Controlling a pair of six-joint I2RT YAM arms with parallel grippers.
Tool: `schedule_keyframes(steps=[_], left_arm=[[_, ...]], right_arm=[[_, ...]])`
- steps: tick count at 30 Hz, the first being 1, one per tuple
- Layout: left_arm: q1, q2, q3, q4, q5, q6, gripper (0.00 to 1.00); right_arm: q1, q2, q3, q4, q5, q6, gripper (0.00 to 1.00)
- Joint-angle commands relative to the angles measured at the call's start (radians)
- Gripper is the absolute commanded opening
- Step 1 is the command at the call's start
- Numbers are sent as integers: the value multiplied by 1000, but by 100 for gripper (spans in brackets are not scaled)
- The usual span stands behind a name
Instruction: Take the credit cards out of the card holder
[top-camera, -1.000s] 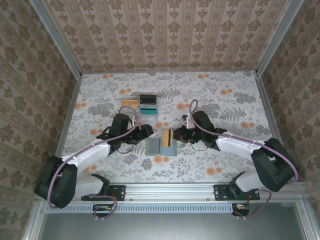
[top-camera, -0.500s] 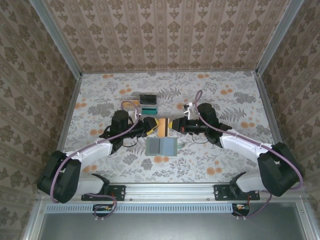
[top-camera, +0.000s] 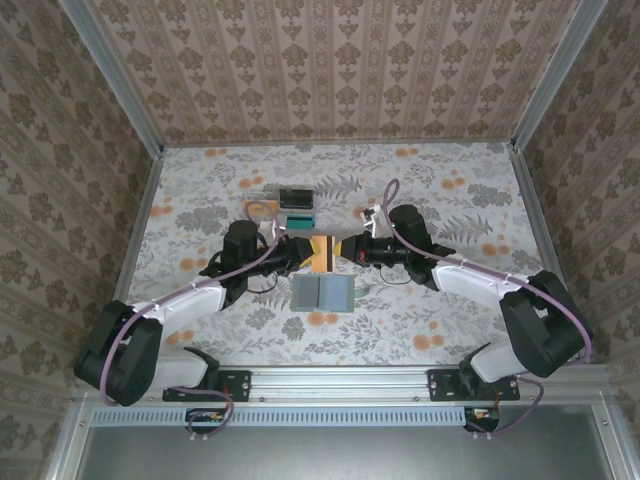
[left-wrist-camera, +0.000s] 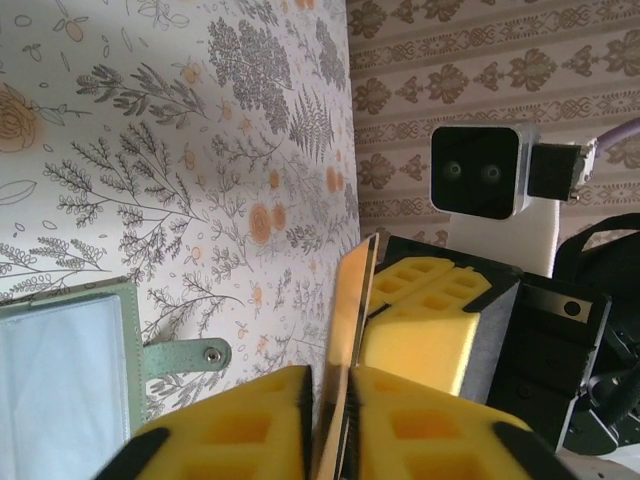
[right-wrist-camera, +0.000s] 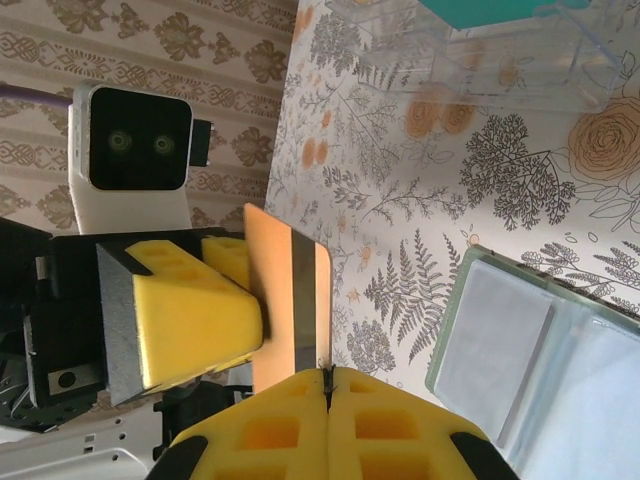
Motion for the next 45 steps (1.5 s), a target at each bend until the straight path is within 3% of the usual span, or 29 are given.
schedule_keyframes(steps=[1,2,5,9,12,15,19,24,26,32,45], left_arm=[[-7,-11,13,32,32,9,11],[-7,-15,17,21,30,12,7],[-5,-33,35,-50,22,49,0],[15,-61,64,-160,19,112,0],[41,-96,124,-363,4,237,0],[62,-127,227,-653,-46,442,0],[81,-141,366,-937,-221,687,0],[125,-148,463,-1062,-436,936,0],[125,-155,475,-1060,-518,1050,0],[112,-149,496,-1036,-627,1514,0],[102,-8,453,-866,-772,2257,0]], right_arm=[[-4,22,31,26,-21,6,0],[-4,24,32,24,-19,4,3],[-8,26,34,1,-14,-12,25],[-25,10,34,-61,-6,-43,64],[-42,-30,31,-137,20,-84,87],[-53,-82,43,-236,52,-147,100],[-64,-129,61,-325,81,-206,100],[-84,-172,77,-382,108,-243,100],[-90,-187,87,-408,123,-263,100],[-122,-222,112,-465,136,-312,100],[-203,-237,137,-487,102,-340,100]])
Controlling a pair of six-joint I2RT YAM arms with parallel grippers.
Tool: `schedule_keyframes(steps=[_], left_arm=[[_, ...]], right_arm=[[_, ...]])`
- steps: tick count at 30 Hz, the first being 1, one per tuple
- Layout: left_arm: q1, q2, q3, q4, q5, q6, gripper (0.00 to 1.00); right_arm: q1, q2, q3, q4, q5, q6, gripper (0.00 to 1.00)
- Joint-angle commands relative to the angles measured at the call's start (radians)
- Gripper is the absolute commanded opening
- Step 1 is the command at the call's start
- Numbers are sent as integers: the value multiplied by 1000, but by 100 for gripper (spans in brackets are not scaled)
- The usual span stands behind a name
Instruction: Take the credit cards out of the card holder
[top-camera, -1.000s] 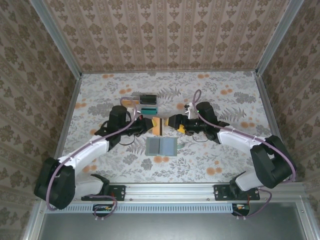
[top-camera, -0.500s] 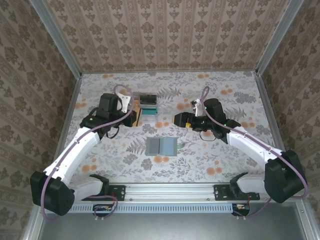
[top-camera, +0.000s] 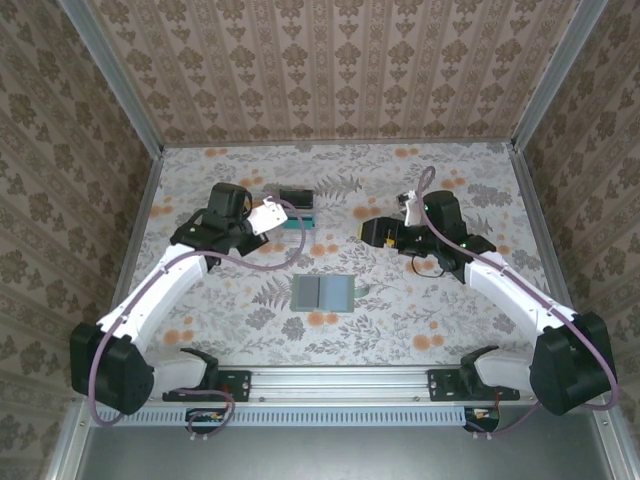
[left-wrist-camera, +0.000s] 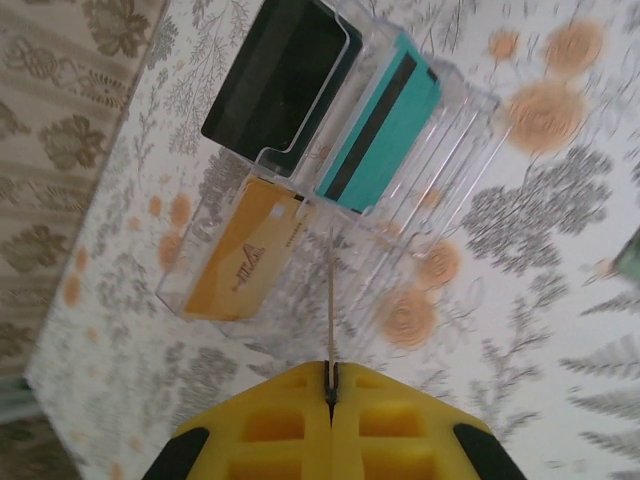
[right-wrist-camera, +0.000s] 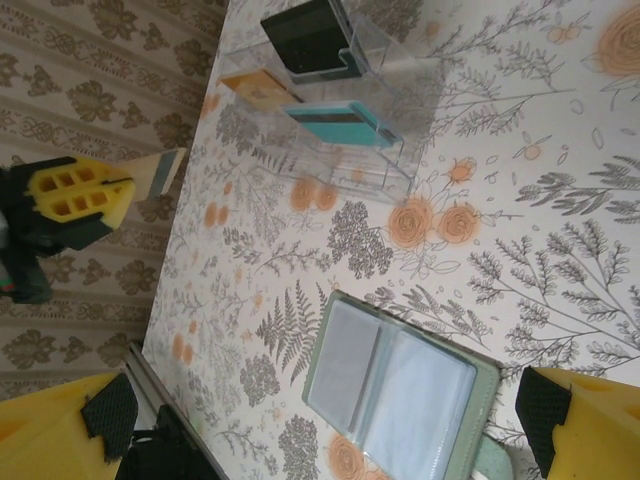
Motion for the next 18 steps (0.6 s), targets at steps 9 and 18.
schedule_keyframes(steps=[9,18], left_arm=[[63,174,-44,284,-26,550,0],[95,292,-6,381,7,580,0]], right_arm=[[-28,9,59,-5,-19,-12,100],[-38,41,68,3,-20,-7,100]])
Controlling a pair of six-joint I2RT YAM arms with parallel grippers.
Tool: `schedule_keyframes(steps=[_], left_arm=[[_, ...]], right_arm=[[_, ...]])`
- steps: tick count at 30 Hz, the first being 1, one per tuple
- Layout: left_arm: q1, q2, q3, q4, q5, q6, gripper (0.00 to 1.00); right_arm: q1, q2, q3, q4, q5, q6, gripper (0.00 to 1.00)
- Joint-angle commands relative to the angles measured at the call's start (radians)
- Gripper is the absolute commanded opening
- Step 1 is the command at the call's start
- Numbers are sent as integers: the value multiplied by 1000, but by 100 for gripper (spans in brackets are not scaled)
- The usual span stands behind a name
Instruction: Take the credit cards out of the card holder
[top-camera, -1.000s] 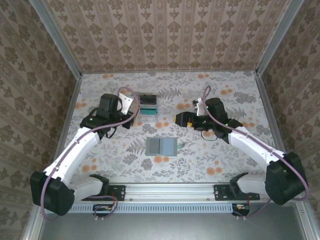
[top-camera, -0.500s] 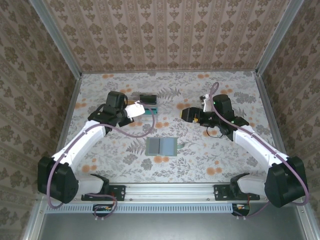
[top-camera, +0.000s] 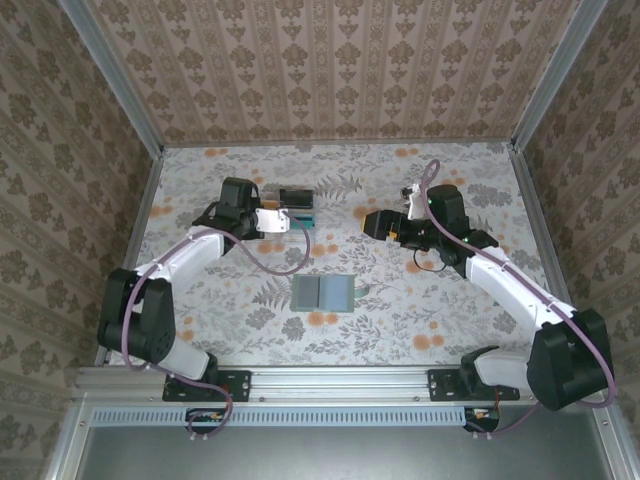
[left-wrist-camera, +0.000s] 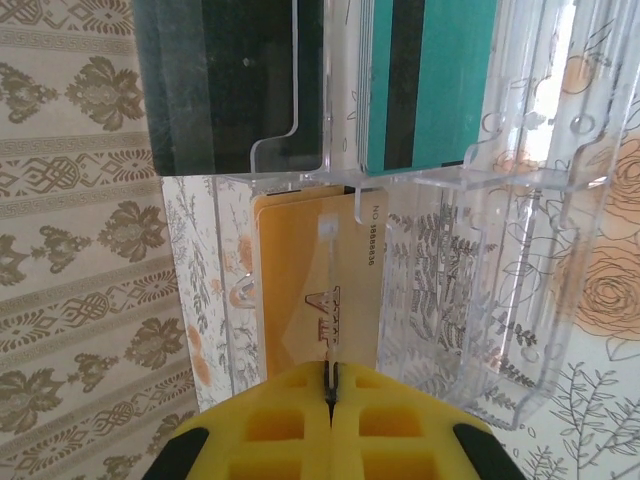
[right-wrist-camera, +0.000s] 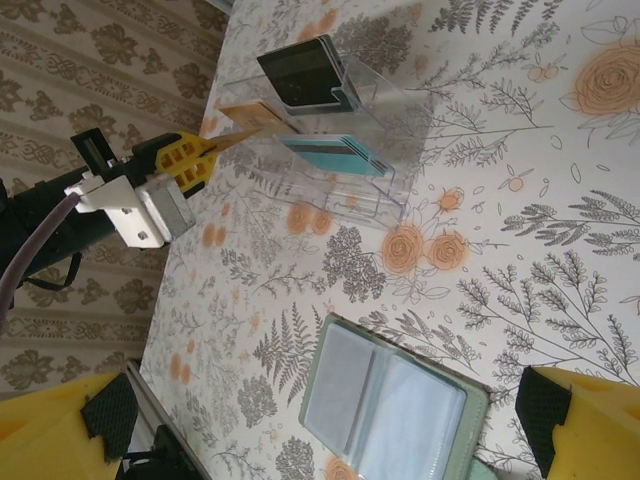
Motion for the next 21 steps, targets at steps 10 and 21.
schedule_keyframes(steps=[10,21], left_arm=[[20,104,65,69,50,22,0],[27,139,88,54,59,0,4]], right_arm=[[-19,56,51,15,-36,2,100],[-22,91,58,43,-53,21,100]])
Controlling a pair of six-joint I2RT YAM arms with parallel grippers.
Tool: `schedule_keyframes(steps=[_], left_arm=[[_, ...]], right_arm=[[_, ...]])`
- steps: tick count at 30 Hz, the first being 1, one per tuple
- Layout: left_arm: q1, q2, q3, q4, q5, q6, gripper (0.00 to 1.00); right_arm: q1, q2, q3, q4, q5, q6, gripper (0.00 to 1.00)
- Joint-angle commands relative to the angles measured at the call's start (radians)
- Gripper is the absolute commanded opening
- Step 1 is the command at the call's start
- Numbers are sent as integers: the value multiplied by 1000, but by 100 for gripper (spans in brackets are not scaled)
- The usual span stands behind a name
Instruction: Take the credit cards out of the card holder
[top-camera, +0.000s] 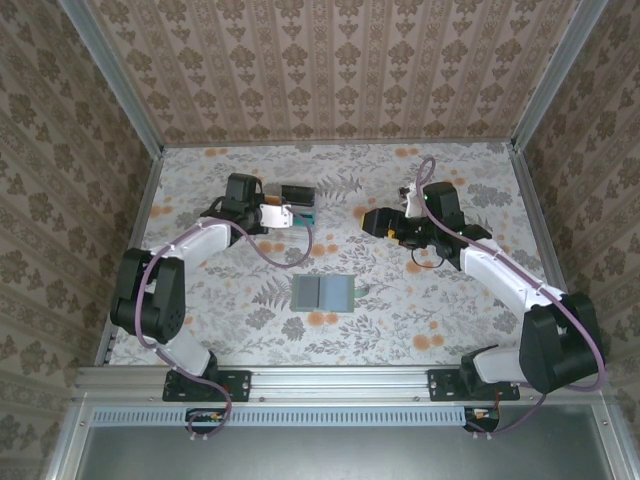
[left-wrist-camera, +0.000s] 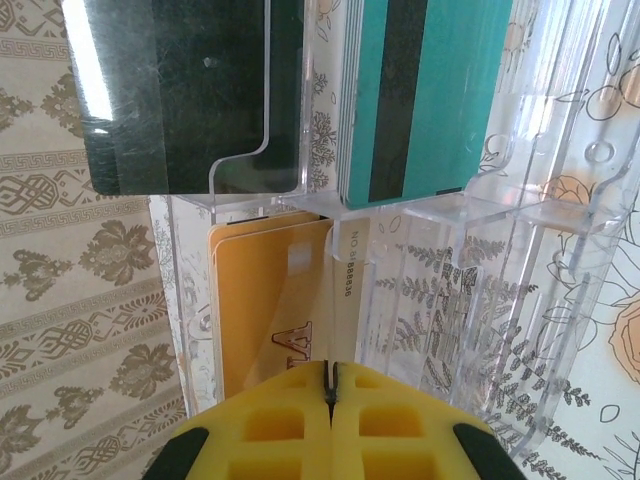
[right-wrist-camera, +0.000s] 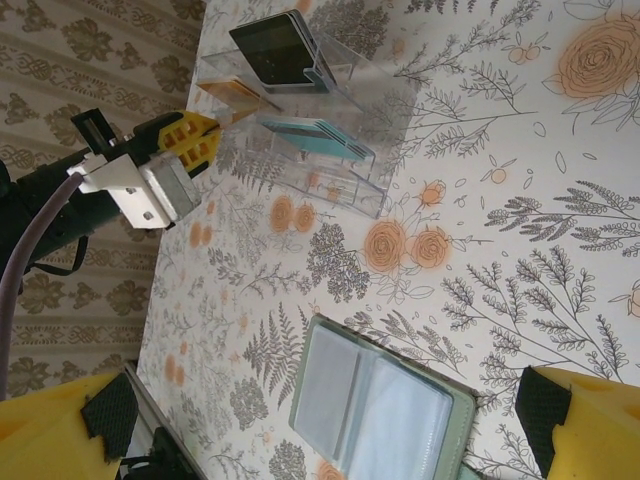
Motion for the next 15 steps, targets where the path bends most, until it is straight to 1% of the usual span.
schedule_keyframes(steps=[1,3,5,6,15], left_arm=[[16,16,33,-2,33,-14,5],[19,14,36,-2,38,-17,4],[23,13,43,-9,53,-31,0],[26,10,49,-25,72,-35,0],[41,28,72,-60,112,-51,2]], right_arm=[[-5,10,35,34,-30,18,100],[-5,12,35,38,-33,21,100],[-5,14,33,42,-33,23,100],[-5,16,33,44,-34,24,100],[-6,22,32,43,-37,27,100]])
